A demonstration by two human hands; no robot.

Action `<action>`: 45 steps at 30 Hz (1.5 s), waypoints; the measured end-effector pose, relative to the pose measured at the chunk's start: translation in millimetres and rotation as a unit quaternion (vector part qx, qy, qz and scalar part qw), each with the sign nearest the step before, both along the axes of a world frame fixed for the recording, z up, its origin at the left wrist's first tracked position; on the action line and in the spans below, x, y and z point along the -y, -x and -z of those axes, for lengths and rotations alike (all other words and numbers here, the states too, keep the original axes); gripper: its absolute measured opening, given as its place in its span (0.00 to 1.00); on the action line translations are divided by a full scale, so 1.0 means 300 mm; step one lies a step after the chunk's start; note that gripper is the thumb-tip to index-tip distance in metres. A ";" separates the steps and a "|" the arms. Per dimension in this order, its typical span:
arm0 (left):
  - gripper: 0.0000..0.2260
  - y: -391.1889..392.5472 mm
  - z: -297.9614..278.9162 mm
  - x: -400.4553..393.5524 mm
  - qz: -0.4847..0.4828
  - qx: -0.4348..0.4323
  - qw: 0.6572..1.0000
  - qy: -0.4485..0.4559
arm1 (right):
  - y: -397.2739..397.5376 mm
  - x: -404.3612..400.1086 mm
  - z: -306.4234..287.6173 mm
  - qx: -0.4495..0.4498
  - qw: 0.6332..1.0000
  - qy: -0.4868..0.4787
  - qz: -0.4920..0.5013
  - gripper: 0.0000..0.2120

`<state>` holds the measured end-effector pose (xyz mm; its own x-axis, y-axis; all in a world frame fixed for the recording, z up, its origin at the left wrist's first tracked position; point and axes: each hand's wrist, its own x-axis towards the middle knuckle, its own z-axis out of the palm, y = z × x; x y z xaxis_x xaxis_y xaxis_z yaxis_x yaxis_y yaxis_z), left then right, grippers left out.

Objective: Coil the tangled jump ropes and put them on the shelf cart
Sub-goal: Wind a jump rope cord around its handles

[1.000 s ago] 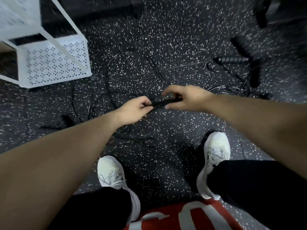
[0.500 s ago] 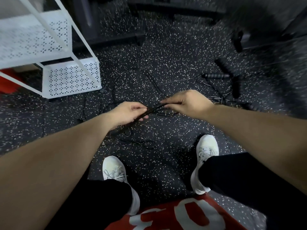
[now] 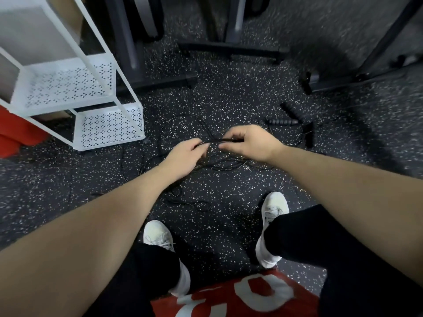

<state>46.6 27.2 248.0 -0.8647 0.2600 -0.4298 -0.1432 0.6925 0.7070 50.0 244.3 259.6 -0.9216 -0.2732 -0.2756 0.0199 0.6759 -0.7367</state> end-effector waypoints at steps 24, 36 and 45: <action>0.24 -0.393 -0.257 -0.016 0.047 0.039 0.992 -0.114 | -0.403 0.078 -0.294 0.129 0.843 0.485 0.192 0.07; 0.08 -0.472 -0.349 -0.098 0.002 -0.037 0.998 -0.055 | -0.463 0.074 -0.310 0.073 0.868 0.445 0.208 0.13; 0.06 -0.450 -0.433 -0.142 -0.112 0.054 0.951 -0.283 | -0.530 0.097 -0.204 0.142 0.979 0.147 -0.001 0.29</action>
<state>181.6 69.7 378.0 -0.8847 0.2903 -0.3647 -0.3347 0.1489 0.9305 209.0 215.3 320.7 -0.8186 -0.3815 -0.4294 0.2501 0.4363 -0.8643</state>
